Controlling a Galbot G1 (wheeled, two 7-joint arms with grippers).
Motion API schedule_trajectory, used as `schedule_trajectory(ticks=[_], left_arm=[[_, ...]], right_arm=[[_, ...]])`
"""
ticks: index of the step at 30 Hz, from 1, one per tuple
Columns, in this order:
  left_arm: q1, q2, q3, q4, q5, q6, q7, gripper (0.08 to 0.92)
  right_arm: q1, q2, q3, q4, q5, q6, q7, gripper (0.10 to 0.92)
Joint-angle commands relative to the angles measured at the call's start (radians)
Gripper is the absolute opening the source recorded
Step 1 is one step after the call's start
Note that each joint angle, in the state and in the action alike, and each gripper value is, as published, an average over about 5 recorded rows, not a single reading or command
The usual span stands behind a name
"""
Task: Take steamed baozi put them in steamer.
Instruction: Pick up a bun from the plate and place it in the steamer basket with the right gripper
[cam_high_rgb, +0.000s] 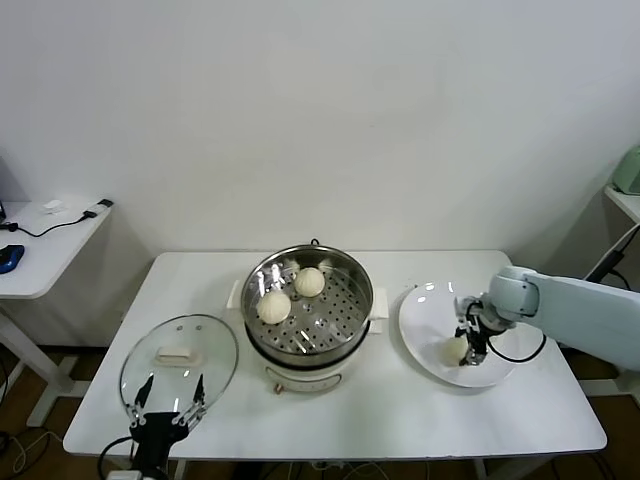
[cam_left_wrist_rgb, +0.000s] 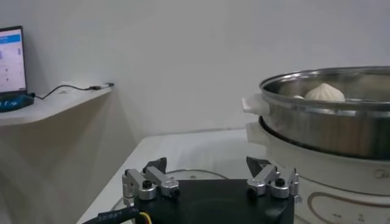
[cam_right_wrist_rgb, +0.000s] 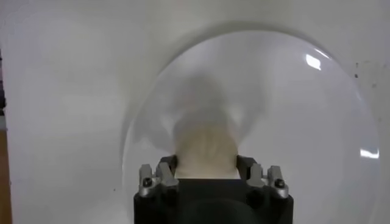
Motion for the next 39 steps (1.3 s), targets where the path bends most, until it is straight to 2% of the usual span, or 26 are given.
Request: schedule_trajectory(ticks=[1,6,12,17,21,29,39], left_arm=[[0.002,-0.001,0.004,-0.005,0.003,0.001,0.0,0.823],[0.0,0.0,0.014,-0.011,0.006,0.002,0.002,0.823],[-0.01,0.004,0.015,-0.009,0.003,0.003,0.002,0.823],[-0.011,0.007,0.011,-0.006,-0.002,0.002,0.002,0.823],[-0.011,0.004,0.009,-0.007,-0.005,0.001,0.001,0.823],[-0.007,-0.002,0.006,-0.008,-0.007,-0.002,-0.003,0.823],[-0.011,-0.007,0.003,0.0,-0.01,-0.001,-0.005,0.823]], right_arm=[[0.321,0.044,-0.144,0.015,0.033,0.079,-0.102,0.637],[0.608,0.22,-0.268,0.009,0.145,0.21,-0.203,0.636],[0.736,0.446,-0.175,0.069,0.171,0.448,-0.253,0.636],[0.691,0.595,-0.09,0.169,0.046,0.612,-0.251,0.636],[0.579,0.658,-0.059,0.243,-0.093,0.692,-0.242,0.636],[0.366,0.691,-0.065,0.216,-0.39,0.787,-0.147,0.636],[0.263,0.679,-0.085,0.146,-0.453,0.751,-0.082,0.636]])
